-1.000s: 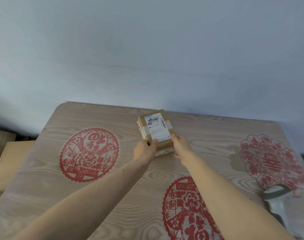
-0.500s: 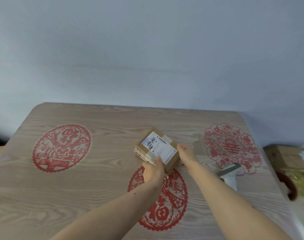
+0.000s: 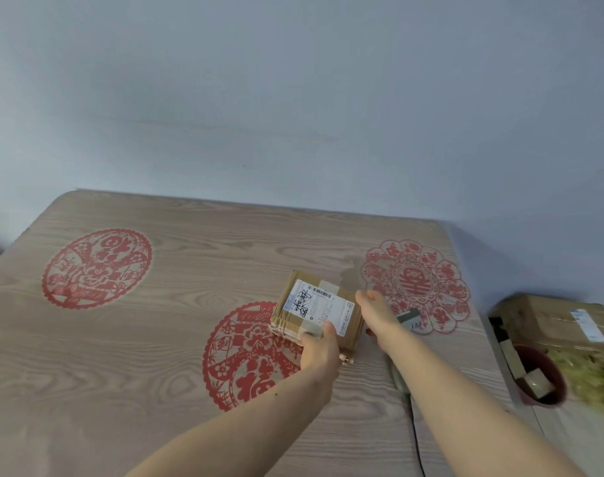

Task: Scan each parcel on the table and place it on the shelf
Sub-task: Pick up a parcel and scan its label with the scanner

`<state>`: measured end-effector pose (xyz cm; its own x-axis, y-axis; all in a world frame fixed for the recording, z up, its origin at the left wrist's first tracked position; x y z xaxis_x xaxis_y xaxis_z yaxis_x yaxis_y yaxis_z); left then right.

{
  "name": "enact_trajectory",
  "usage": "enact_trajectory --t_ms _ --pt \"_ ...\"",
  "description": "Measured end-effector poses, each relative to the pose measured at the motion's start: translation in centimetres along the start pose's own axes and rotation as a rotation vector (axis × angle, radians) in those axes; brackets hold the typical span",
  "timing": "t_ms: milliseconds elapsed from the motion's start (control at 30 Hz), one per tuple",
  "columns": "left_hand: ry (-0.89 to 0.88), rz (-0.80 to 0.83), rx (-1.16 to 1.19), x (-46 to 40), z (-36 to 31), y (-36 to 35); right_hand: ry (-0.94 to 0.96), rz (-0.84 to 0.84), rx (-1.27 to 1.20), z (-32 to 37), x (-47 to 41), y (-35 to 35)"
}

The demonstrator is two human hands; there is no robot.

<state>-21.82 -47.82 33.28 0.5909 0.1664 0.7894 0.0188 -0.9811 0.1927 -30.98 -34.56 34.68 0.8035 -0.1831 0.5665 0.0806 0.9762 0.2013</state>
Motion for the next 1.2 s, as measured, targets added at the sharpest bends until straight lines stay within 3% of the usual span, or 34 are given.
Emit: enact_trajectory --t_ms 133,200,300,467,633,900,1200 --pt "0.083 -0.152 -0.02 -0.7 0.5 1.9 0.123 -0.041 -0.002 0.1 0.0 1.4" --pt "0.108 -0.277 -0.142 -1.2 0.1 4.0 0.191 -0.118 0.029 -0.2 0.1 2.9" --pt "0.002 -0.411 -0.335 -2.4 -1.9 6.6 0.239 -0.252 0.09 -1.2 0.4 5.2" --pt "-0.291 -0.364 -0.496 -5.5 -4.0 7.7 0.179 -0.392 0.179 -4.4 0.3 8.6" --pt "-0.378 -0.396 -0.515 -5.9 -3.7 7.9 0.065 -0.337 0.184 -8.3 -1.0 9.5" --pt "-0.324 -0.454 -0.378 -5.8 -1.1 7.4 0.048 -0.299 0.082 -9.9 -1.5 8.7" --pt "-0.325 -0.443 -0.39 -5.7 -0.7 7.8 0.061 -0.262 0.008 -10.7 -1.2 9.1"
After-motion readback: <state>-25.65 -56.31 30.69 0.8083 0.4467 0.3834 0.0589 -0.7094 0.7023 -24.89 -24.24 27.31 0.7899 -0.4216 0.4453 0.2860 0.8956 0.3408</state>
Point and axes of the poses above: each hand's wrist, its own x-axis away from the middle knuckle, its own y-axis out of the back of the hand, z = x × y, the point moved 7 cm from there along -x, towards the middle knuckle, and after that the axes turned 15 degrees about -x, right-handed, at the moved point
